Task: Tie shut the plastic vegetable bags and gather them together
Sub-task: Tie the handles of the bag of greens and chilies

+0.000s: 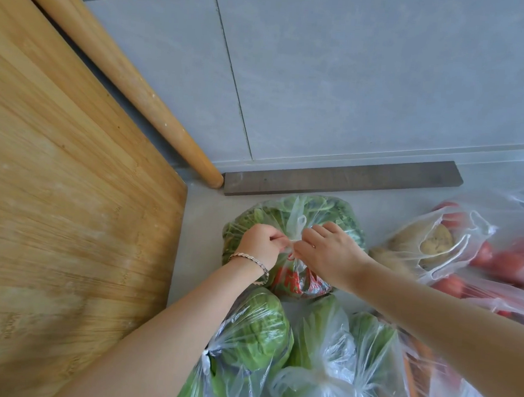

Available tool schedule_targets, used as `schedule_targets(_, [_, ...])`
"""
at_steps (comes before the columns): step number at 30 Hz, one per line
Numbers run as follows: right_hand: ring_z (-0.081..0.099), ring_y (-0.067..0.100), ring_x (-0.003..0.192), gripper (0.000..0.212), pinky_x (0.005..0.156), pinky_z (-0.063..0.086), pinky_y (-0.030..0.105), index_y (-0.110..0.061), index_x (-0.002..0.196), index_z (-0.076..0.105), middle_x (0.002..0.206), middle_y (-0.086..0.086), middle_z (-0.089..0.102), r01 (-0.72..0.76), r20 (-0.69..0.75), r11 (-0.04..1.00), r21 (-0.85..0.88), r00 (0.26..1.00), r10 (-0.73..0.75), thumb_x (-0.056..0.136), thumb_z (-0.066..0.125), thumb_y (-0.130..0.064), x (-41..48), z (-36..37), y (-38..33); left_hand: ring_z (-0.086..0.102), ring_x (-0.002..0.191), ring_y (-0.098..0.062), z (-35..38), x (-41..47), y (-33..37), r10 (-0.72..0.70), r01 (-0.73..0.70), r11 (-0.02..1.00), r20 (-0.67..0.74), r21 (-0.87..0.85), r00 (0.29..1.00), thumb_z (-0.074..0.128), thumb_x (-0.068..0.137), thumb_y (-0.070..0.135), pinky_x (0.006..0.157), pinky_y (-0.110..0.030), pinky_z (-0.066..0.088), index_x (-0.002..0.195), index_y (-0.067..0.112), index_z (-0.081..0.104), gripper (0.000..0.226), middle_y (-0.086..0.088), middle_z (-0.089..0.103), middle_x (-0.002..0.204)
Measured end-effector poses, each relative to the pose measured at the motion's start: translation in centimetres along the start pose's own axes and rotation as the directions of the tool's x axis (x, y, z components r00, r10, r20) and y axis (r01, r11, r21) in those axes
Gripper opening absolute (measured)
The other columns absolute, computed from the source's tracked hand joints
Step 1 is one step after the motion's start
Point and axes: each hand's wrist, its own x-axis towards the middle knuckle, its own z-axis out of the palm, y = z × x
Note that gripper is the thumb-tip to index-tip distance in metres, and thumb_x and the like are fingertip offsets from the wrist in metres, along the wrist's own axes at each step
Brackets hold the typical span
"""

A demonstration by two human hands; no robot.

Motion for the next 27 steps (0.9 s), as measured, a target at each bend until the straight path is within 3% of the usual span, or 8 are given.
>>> schedule_targets(7, [0.047, 0.013, 0.044, 0.019, 0.042, 0.039, 0.023, -0.016, 0.061, 0.063, 0.054, -0.002, 0.051, 0.03, 0.002, 1.0, -0.008, 1.0, -0.03, 0.061, 0.082, -0.022, 0.7, -0.2, 0.1, 0.048, 0.057, -0.007, -0.4, 0.2, 0.3, -0.018, 0.017, 0.998, 0.022, 0.055, 1.0, 0.052, 0.09, 0.017, 0.052, -0.012, 0.031, 0.087, -0.002, 0.066, 0.024, -0.02, 0.069, 0.092])
schedule_targets(11, [0.048, 0.015, 0.048, 0.006, 0.046, 0.034, 0.023, -0.018, 0.06, 0.062, 0.055, -0.005, 0.051, 0.03, 0.004, 1.0, -0.005, 1.0, -0.03, 0.058, 0.067, -0.015, 0.7, -0.3, -0.4, 0.061, 0.084, -0.023, -0.3, 0.5, 0.5, 0.004, -0.001, 0.985, -0.02, 0.171, 1.0, 0.05, 0.091, 0.015, 0.068, -0.024, 0.044, 0.094, 0.004, 0.068, 0.021, -0.014, 0.07, 0.097])
schedule_targets(15, [0.049, 0.014, 0.048, 0.022, 0.047, 0.035, 0.02, -0.022, 0.064, 0.063, 0.058, -0.007, 0.052, -0.045, 0.063, 0.996, 0.072, 0.997, 0.04, 0.048, 0.076, -0.014, -0.3, -0.1, -0.6, 0.062, 0.095, -0.024, -0.8, 1.6, 0.5, 0.003, 0.006, 0.973, -0.04, 0.23, 0.999, 0.043, 0.086, 0.0, 0.08, -0.03, 0.048, 0.09, 0.005, 0.071, 0.029, -0.007, 0.069, 0.1])
schedule_targets(19, [0.053, 0.014, 0.054, 0.018, 0.05, 0.04, 0.022, -0.021, 0.064, 0.062, 0.061, -0.008, 0.055, -0.189, 0.209, 0.974, 0.125, 0.965, 0.16, 0.057, 0.077, -0.02, -0.4, -0.3, -1.5, 0.062, 0.1, -0.027, -0.4, 2.7, 0.2, -0.147, 0.121, 0.956, 0.081, 0.267, 0.986, 0.048, 0.087, 0.005, 0.078, -0.028, 0.046, 0.096, 0.007, 0.071, 0.025, -0.006, 0.067, 0.099])
schedule_targets(20, [0.057, 0.016, 0.063, 0.009, 0.056, 0.043, 0.025, -0.019, 0.072, 0.063, 0.069, -0.006, 0.058, -0.257, 0.232, 0.954, 0.154, 0.948, 0.218, 0.07, 0.071, -0.023, -0.2, -0.6, -1.8, 0.061, 0.102, -0.026, -0.4, 2.6, 0.3, -0.176, 0.147, 0.953, 0.089, 0.265, 0.98, 0.051, 0.088, 0.009, 0.082, -0.028, 0.047, 0.099, 0.009, 0.071, 0.023, -0.006, 0.067, 0.105])
schedule_targets(22, [0.06, 0.021, 0.086, 0.018, 0.07, 0.048, 0.032, -0.016, 0.095, 0.061, 0.092, 0.0, 0.059, -0.496, 0.406, 0.82, 0.287, 0.838, 0.364, 0.093, 0.046, -0.027, 0.9, -1.9, -2.0, 0.056, 0.107, -0.026, -0.7, 2.1, 0.8, -0.1, 0.099, 0.94, -0.016, 0.327, 0.995, 0.049, 0.09, 0.011, 0.087, -0.031, 0.046, 0.103, 0.013, 0.068, 0.024, -0.006, 0.063, 0.116])
schedule_targets(25, [0.06, 0.022, 0.096, 0.034, 0.08, 0.052, 0.035, -0.023, 0.127, 0.045, 0.116, 0.0, 0.055, -0.676, 0.494, 0.583, 0.451, 0.733, 0.469, 0.093, 0.047, -0.021, 1.3, -4.0, -2.1, 0.045, 0.114, -0.027, -1.0, -0.5, 2.4, 0.244, -0.143, 0.899, -0.202, 0.414, 0.948, 0.045, 0.089, 0.004, 0.092, -0.033, 0.038, 0.118, 0.016, 0.056, 0.033, -0.007, 0.052, 0.124])
schedule_targets(27, [0.06, 0.02, 0.093, 0.046, 0.082, 0.05, 0.033, -0.023, 0.134, 0.035, 0.113, 0.002, 0.058, -0.699, 0.491, 0.483, 0.527, 0.714, 0.499, 0.091, 0.05, -0.019, 0.6, -6.2, -1.7, 0.049, 0.112, -0.027, -0.9, -2.5, 3.6, 0.302, -0.237, 0.909, -0.151, 0.343, 0.941, 0.046, 0.09, 0.006, 0.096, -0.035, 0.04, 0.118, 0.014, 0.055, 0.03, -0.009, 0.054, 0.121])
